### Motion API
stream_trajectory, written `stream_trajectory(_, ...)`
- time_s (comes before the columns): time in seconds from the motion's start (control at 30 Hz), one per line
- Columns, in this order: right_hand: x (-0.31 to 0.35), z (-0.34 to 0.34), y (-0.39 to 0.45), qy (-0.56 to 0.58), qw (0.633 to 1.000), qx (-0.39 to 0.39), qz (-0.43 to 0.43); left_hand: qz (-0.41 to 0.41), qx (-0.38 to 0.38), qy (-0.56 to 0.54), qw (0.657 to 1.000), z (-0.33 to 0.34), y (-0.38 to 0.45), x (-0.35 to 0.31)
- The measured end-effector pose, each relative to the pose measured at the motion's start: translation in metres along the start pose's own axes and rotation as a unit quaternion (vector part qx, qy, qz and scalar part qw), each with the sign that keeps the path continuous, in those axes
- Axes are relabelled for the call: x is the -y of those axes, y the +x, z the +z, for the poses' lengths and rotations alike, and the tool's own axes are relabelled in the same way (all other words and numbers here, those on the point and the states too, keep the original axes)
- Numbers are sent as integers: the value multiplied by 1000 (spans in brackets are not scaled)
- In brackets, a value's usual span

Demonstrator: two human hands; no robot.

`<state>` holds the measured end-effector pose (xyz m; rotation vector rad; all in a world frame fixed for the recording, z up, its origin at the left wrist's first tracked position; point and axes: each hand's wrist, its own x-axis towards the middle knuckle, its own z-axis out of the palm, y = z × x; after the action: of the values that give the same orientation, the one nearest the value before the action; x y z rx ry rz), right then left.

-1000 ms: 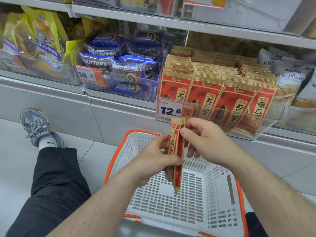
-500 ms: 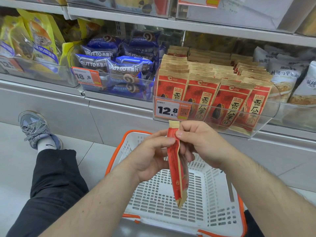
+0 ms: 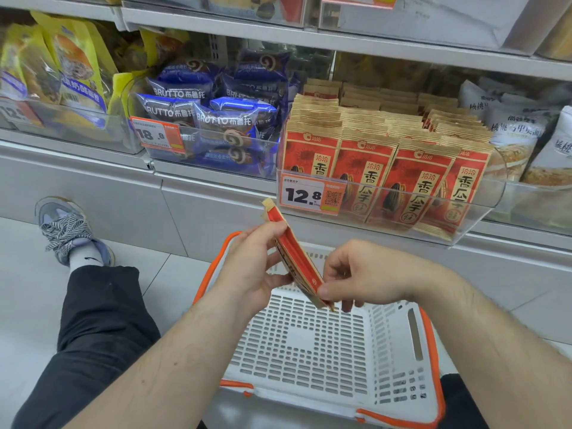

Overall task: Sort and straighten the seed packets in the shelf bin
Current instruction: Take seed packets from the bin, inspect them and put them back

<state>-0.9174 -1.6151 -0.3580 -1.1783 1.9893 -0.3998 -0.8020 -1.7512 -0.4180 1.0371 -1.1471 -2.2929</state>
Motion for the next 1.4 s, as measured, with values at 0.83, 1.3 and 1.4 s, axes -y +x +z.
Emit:
stream_trajectory(0.83,-12,11,18,302,949,-79,35,10,147,-98,984,9,-16,-6)
stream_trajectory(1.3,-12,16,23,274,953,-130,20,17,62,31,997,10,-10,-13)
stream_trajectory(1.4,-12,11,20,269,955,-122,9,15,79,36,996,10,-9,-17)
